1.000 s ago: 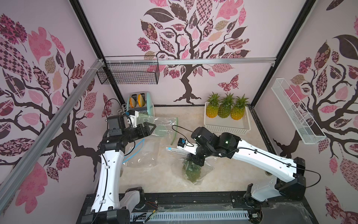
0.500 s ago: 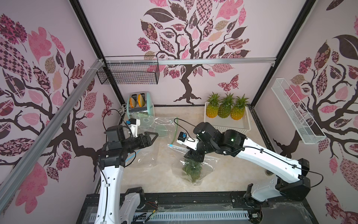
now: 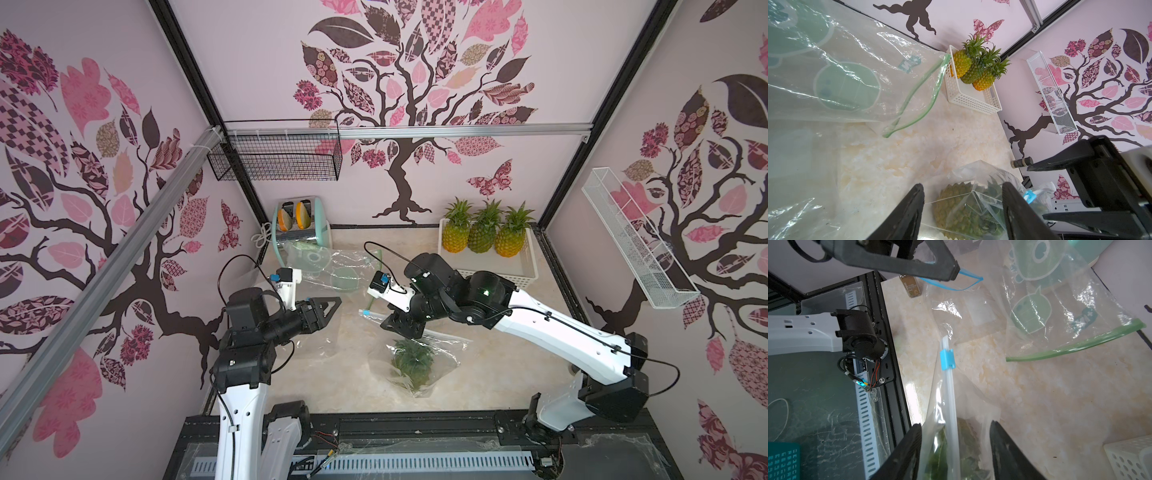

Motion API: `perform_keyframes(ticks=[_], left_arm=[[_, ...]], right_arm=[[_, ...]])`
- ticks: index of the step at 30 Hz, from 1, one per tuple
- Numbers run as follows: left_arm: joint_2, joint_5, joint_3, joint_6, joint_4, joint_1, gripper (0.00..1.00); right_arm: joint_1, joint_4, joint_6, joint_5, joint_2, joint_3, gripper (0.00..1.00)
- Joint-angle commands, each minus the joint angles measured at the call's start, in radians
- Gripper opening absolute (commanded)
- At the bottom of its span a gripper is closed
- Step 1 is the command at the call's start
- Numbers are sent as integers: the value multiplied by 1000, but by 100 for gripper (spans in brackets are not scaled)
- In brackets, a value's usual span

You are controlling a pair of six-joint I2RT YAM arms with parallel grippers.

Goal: Open the zip-top bag and take out the pineapple
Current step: Place the zipper food storage bag at the center of the board, then unzip the zipper on the zipper food storage bag.

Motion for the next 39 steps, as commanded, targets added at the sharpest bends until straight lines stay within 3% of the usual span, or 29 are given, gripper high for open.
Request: perform_keyframes(ticks=[1,16,19,22,39], left_arm=[[-15,6,9,45,-20,4,62],[-44,40,-70,-25,54,4,60],[-46,46,-84,-36,70,4,60],[-50,49,-88,-40,71,4,59],[-50,68,-116,-65,111,4,59]], right_arm=[[5,51,24,-10,9,43,55],[5,49,37,-55,98,116,53],[5,48,38,-61,110,129,48],[5,49,44,-57,117,139,37],[5,29,41,-72,118,160,20]])
